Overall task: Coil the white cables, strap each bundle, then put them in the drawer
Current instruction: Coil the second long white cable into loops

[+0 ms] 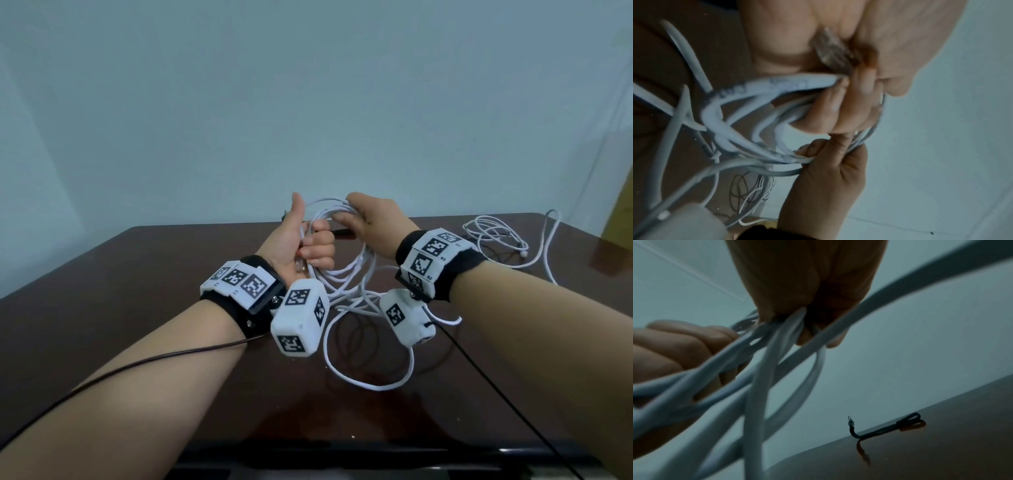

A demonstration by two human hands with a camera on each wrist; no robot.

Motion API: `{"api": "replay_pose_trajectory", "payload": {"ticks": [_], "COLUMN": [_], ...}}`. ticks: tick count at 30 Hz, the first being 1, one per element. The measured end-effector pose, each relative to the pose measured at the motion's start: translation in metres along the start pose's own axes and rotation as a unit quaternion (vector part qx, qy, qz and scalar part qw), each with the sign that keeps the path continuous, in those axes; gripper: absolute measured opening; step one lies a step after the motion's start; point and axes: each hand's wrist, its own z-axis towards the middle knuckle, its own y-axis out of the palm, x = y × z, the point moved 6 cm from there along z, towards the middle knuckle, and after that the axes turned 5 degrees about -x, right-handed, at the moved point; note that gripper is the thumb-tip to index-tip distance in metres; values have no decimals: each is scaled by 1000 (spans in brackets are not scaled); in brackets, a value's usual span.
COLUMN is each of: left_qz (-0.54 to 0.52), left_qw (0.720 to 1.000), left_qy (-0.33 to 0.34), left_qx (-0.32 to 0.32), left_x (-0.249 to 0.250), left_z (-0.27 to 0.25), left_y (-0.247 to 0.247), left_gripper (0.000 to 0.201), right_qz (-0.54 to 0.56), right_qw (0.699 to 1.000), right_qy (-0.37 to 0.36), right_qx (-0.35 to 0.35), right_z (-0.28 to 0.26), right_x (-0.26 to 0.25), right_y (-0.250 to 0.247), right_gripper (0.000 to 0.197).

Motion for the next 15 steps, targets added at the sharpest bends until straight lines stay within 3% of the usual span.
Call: {"api": "replay_pose_trajectory", "payload": {"ticks": [4,5,8,10,12,14,15], "left_qz": [-14,-11,-19,-40,-64,-100,-120], "left_qw": [998,997,991,987,982,974,970], "left_qy": [21,30,67,94,122,147,159], "left_qx": [51,71,116,126,133,137,138], "left_x": [4,8,25,36,45,52,54], "left_z": [-2,-3,-10,-15,-18,-20,-22], "left_y": [-10,-15,-28,-32,-34,-36,-39], "left_gripper": [60,59,60,59,55,55,58], "right_qz": [27,39,22,-22,-81,-74,-76], "right_qw": [997,993,978,949,911,913,925], "right_qy": [57,75,93,101,129,149,166], "right_qx": [-52,-77,-187,-299,-384,-372,-335], "right_z": [1,-2,-21,-41,-62,-67,-64], "right_x": [-1,0,0,7,14,20,25], "right_y": [-1,-1,4,17,29,29,22], "right_gripper": [31,40,65,76,63,41,42]}}
